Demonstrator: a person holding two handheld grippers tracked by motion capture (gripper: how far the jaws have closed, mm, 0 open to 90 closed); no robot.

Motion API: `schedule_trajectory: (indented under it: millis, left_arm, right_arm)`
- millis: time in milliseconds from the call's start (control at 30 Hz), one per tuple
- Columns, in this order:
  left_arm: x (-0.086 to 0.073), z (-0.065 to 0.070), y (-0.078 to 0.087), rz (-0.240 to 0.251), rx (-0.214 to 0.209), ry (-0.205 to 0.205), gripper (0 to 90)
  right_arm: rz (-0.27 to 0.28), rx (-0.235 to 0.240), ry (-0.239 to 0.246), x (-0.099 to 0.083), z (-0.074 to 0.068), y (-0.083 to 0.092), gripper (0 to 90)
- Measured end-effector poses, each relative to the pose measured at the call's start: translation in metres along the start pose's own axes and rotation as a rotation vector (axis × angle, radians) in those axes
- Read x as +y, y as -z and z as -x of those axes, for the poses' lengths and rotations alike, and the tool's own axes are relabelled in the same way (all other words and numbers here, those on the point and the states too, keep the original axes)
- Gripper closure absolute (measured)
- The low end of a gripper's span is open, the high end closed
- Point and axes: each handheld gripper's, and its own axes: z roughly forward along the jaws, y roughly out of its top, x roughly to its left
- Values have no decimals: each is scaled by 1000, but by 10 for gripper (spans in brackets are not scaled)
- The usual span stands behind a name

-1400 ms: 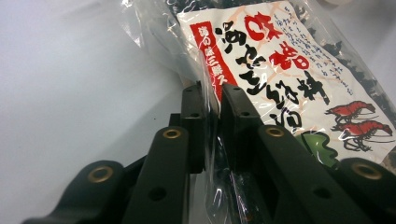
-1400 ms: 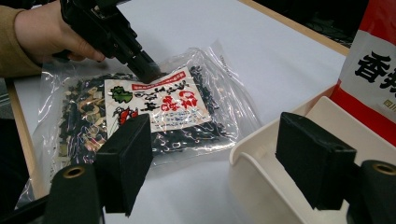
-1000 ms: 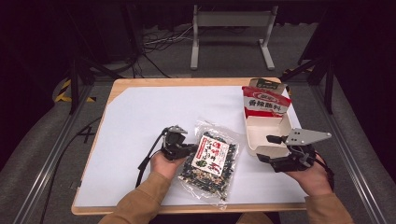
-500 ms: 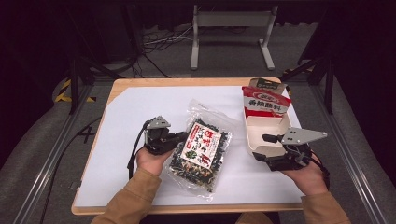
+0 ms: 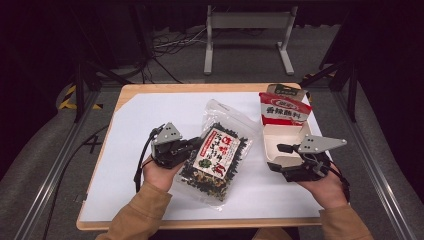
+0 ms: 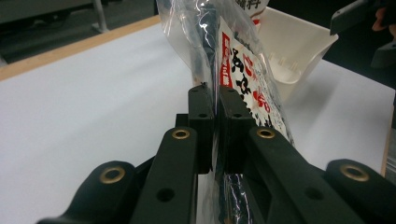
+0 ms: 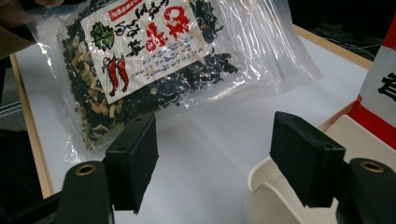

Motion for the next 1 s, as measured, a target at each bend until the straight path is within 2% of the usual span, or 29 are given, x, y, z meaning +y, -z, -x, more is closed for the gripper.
schedule_trajectory:
  millis: [333, 467, 733, 1000]
  left_arm:
    - [7, 2, 16, 69, 6, -9, 856]
    - [8, 2, 22, 99, 2, -14, 856]
    - [10, 5, 25, 124, -22, -14, 855]
    - [10, 7, 24, 136, -50, -25, 855]
  right_arm:
    - [-13, 18, 6, 7, -4, -17, 276]
    - [-17, 26, -9, 10, -4, -26, 251]
    - [-6, 91, -57, 15, -3, -44, 220]
    - [6, 139, -72, 17, -2, -59, 243]
